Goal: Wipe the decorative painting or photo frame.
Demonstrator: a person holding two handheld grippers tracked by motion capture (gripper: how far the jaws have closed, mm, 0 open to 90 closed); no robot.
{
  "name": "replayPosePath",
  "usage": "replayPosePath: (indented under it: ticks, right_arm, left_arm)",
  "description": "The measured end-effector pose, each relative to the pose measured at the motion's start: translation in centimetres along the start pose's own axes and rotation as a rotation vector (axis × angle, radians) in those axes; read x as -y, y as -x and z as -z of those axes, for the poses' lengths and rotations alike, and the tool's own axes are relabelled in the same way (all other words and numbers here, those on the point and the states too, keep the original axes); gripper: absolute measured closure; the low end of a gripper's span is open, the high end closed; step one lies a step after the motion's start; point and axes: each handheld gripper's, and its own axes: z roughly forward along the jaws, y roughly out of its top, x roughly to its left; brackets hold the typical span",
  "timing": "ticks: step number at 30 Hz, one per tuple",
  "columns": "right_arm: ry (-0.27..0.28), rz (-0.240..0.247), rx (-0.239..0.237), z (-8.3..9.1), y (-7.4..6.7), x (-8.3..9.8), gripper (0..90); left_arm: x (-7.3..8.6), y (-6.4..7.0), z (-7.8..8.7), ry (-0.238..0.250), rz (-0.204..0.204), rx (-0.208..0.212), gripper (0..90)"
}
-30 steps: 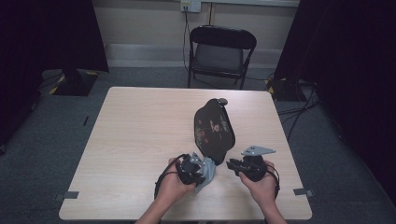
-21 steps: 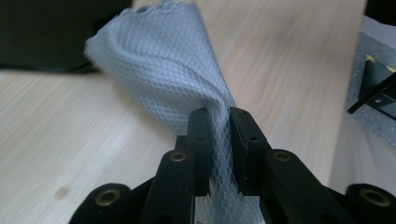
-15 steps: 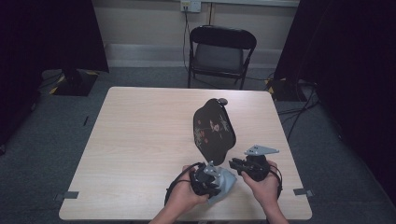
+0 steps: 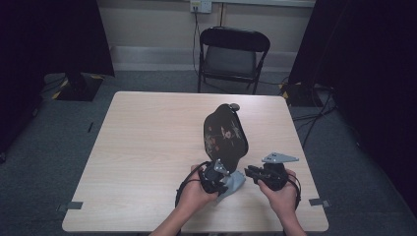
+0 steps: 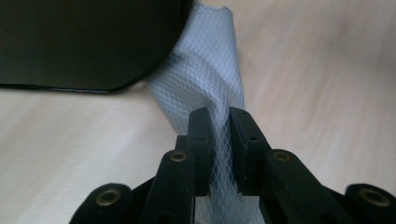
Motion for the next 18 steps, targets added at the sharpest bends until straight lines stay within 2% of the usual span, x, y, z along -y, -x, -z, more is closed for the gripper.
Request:
replayPosePath:
  ticks: [2, 5, 7, 10, 12, 15, 18]
  right_arm:
    - [-0.003, -0.004, 0.000, -0.1, 0.0, 0.1, 75.7]
    - [-0.003, -0.004, 0.004, -0.1, 0.0, 0.1, 74.0]
    - [-0.004, -0.003, 0.008, 0.0, 0.1, 0.1, 73.0]
    - [-0.003, -0.005, 0.016, 0.0, 0.2, 0.1, 71.2]
    - [-0.006, -0.010, 0.019, 0.1, 0.3, 0.2, 70.9]
    - [0.001, -0.013, 0.026, 0.4, 0.6, 0.2, 70.2]
    - [0.006, -0.023, 0.030, 0.7, 0.8, 0.3, 70.2]
  left_arm:
    - [0.0, -0.4, 0.0, 0.001, 0.011, -0.004, 79.4]
    - [-0.3, -0.5, 0.5, -0.005, 0.002, -0.014, 79.6]
    - [-0.6, -0.4, 1.0, 0.008, -0.005, -0.012, 79.7]
    - [-1.2, 0.0, 1.9, 0.022, -0.020, -0.011, 79.8]
    - [-1.7, 0.2, 2.7, 0.030, -0.045, -0.012, 79.8]
    - [-2.4, 0.4, 3.8, 0.059, -0.053, -0.012, 79.9]
    - [-3.2, 0.4, 4.7, 0.068, -0.058, -0.018, 79.9]
